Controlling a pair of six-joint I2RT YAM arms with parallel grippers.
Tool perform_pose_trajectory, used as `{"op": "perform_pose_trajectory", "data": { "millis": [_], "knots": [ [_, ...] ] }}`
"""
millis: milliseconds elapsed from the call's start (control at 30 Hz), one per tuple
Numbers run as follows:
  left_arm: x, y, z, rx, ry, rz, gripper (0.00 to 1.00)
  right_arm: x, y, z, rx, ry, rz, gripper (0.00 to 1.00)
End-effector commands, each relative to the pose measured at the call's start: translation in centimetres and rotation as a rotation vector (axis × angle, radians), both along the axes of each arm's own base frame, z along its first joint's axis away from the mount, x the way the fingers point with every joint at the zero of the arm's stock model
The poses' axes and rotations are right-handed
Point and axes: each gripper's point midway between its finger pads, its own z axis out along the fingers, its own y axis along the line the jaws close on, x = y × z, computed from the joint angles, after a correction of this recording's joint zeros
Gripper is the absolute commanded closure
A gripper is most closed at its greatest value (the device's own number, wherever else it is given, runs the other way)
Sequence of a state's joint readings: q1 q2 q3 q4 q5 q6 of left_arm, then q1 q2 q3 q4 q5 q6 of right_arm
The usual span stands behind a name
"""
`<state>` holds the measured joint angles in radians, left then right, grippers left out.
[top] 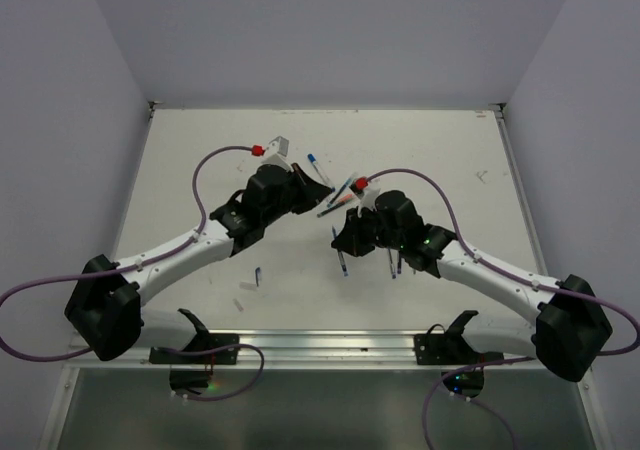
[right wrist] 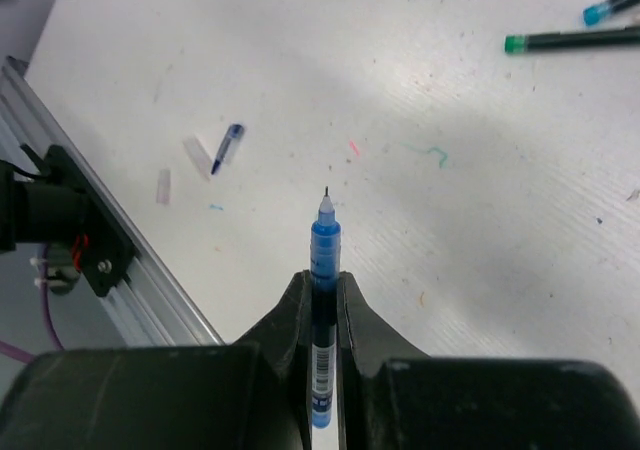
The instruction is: Open the pen caps
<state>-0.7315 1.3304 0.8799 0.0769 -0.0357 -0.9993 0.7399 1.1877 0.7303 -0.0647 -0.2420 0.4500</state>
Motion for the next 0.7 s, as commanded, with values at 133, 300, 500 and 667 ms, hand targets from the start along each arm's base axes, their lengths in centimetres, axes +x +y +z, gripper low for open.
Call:
{"op": "perform_pose_trajectory", "data": {
  "millis": [133, 300, 500, 667],
  "knots": [
    [4.1, 3.4, 2.5, 0.008, -0.042, 0.216, 1.00, -0.5, -1.8, -3.0, -0.135, 0.029, -0.030, 1.00],
    [3.1, 4.8, 0.7, 0.124, -0.081, 0.162, 1.00, 1.1, -4.8, -5.7, -0.344, 0.085, -0.172, 1.00],
    [-0.3, 6.6, -4.6, 0.222, 0.004, 0.096, 1.00, 2.4, -7.0, -8.0, -0.475, 0.117, -0.261, 1.00],
    [-2.5, 7.7, -9.7, 0.302, 0.105, 0.054, 1.00, 2.9, -8.6, -9.5, -0.541, 0.131, -0.308, 1.00]
  ]
}}
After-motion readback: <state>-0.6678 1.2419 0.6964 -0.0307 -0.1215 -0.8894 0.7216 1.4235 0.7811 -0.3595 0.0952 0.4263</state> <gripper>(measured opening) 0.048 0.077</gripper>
